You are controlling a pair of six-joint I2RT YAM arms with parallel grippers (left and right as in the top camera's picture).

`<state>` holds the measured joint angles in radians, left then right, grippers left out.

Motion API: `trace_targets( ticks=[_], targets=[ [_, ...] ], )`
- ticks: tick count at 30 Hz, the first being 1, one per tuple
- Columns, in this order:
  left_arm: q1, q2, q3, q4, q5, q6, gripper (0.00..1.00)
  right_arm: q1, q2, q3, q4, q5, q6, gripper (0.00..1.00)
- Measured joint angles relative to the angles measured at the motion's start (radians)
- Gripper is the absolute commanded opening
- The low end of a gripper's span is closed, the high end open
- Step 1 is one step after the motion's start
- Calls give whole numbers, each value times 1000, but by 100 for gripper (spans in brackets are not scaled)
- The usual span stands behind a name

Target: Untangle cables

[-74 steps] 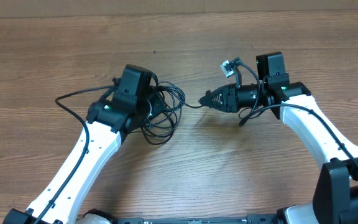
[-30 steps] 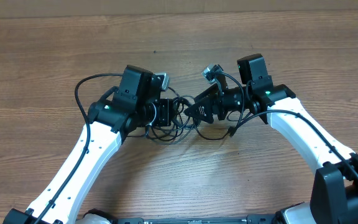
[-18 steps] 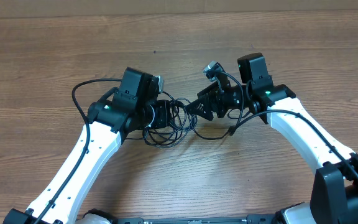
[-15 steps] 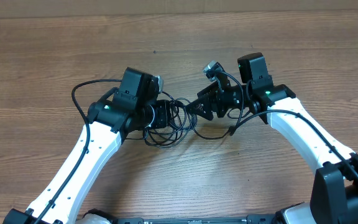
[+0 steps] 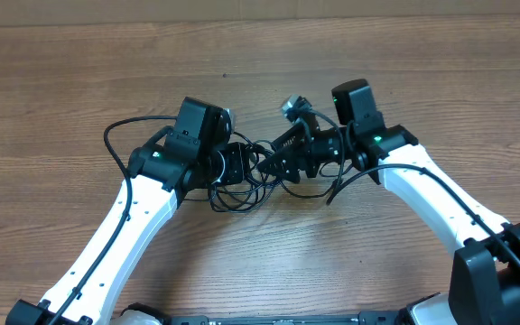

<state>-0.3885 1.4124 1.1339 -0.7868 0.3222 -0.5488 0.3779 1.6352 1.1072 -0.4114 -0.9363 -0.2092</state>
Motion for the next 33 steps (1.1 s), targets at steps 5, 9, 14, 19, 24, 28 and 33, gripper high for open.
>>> trace_targets(
  ticks=[5, 9, 14, 19, 24, 28, 33],
  targets=[
    [0, 0, 0, 6, 5, 0, 4, 23, 0, 0, -6, 20, -1, 76],
    [0, 0, 0, 16, 7, -1, 4, 23, 0, 0, -27, 26, -2, 76],
    [0, 0, 0, 27, 7, -7, 4, 23, 0, 0, -52, 28, -2, 73],
    [0, 0, 0, 11, 7, -19, 4, 23, 0, 0, -52, 67, -2, 73],
    [0, 0, 0, -47, 1, -26, 4, 23, 0, 0, -41, 123, -1, 75],
    [0, 0, 0, -85, -30, -43, 4, 23, 0, 0, -12, 141, 0, 75],
    [0, 0, 0, -85, -48, -63, 4, 23, 0, 0, 6, 126, -1, 74]
  ],
)
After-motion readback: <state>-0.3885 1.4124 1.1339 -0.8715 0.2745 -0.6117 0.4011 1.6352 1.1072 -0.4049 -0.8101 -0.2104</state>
